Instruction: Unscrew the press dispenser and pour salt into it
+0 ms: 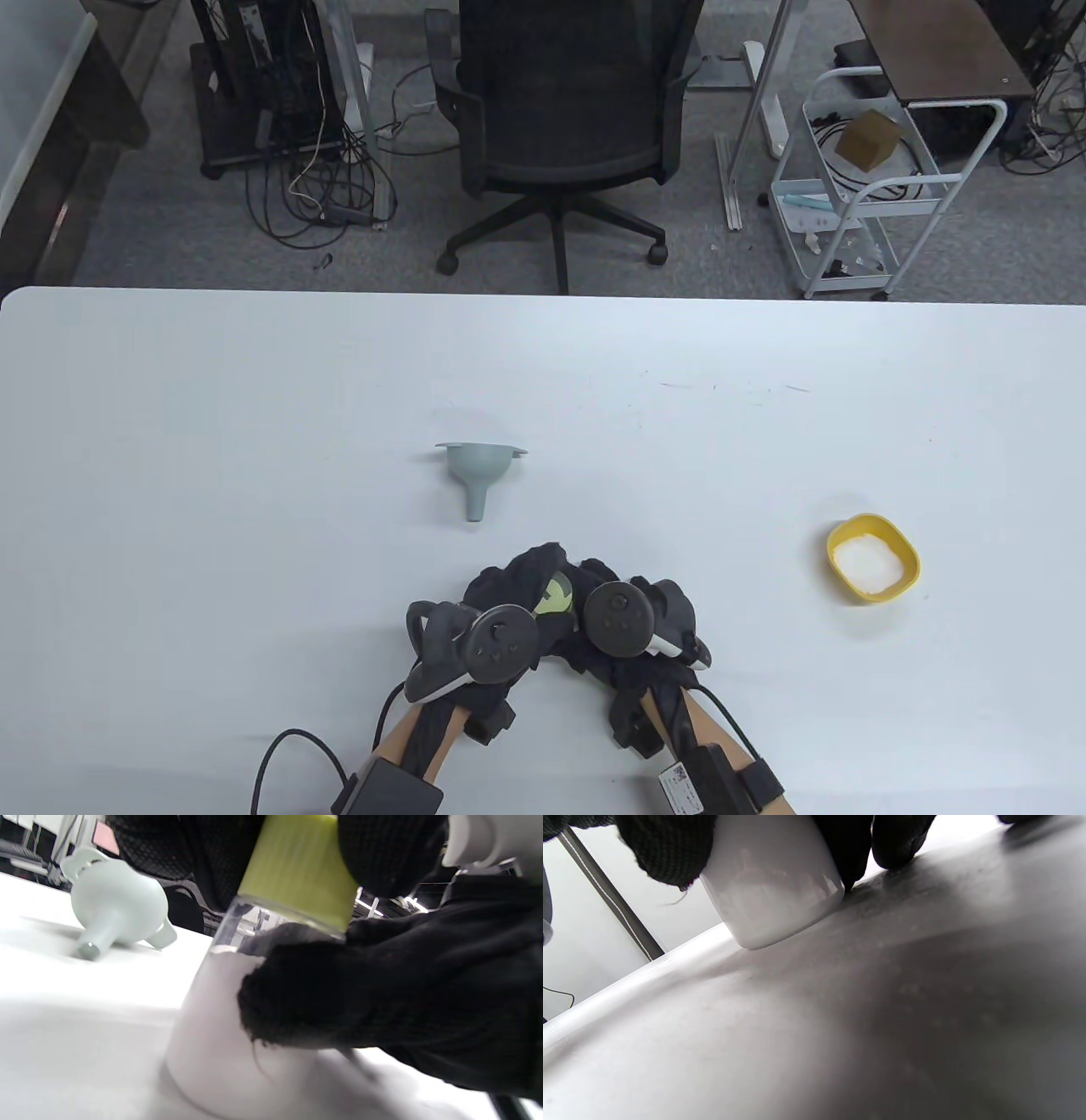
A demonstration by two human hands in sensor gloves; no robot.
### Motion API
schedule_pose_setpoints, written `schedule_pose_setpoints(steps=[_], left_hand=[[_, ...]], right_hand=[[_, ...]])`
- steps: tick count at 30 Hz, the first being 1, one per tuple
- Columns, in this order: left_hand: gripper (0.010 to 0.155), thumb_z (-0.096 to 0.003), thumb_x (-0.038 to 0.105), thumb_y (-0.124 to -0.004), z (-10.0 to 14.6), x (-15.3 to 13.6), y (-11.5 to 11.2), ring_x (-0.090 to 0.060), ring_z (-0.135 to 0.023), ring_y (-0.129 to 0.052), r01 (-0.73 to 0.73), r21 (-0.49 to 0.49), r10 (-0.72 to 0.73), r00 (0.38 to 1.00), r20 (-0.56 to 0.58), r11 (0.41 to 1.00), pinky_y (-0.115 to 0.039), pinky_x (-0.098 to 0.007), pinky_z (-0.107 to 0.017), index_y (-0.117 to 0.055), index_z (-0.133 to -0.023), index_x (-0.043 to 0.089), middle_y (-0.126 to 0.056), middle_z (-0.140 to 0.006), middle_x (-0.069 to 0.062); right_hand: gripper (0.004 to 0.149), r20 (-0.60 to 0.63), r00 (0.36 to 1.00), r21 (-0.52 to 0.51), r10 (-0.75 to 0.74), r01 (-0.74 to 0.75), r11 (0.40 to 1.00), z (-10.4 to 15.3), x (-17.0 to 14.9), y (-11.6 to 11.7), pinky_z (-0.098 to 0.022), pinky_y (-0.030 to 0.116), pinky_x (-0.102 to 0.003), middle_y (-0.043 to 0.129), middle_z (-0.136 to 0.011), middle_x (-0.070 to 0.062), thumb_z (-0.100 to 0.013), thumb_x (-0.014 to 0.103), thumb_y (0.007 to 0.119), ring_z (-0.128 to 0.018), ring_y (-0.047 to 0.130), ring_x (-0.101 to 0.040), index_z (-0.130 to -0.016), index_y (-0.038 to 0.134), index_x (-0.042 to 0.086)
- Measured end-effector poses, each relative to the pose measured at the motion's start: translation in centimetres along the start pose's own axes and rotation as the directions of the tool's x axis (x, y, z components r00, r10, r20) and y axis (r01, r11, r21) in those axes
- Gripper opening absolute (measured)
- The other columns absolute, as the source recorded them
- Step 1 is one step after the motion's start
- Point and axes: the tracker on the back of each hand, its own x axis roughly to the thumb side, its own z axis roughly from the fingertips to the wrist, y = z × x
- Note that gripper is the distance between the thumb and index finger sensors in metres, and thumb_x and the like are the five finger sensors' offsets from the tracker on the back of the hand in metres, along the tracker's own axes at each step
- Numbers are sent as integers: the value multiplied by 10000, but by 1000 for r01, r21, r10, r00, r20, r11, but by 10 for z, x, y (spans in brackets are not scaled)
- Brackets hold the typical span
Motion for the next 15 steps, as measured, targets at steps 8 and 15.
schedule_pose_setpoints(steps=[8, 15], left_hand=[[1108, -385, 693, -761, -1, -6, 1, -384, -943, -855, -44, -39, 42, 998, -54, 998, -682, -664, -679, -443, -1208, 22, -709, -1121, -213], [1081, -514, 483, -852, -8, -23, 2, -663, -1083, -524, -360, -205, 373, 928, 24, 910, -571, -772, -686, -233, -1243, -20, -330, -1210, -487]], right_hand=[[919, 2, 1000, 3, -2, 2, 1000, 0, 0, 0, -583, 379, -864, 612, -1111, -267, -550, 587, 715, -1031, 506, -545, -1167, 385, -9], [919, 3, 1000, 9, -9, 9, 1000, 0, 0, 1, -581, 369, -865, 604, -1113, -272, -553, 583, 713, -1033, 494, -548, -1168, 375, -10]])
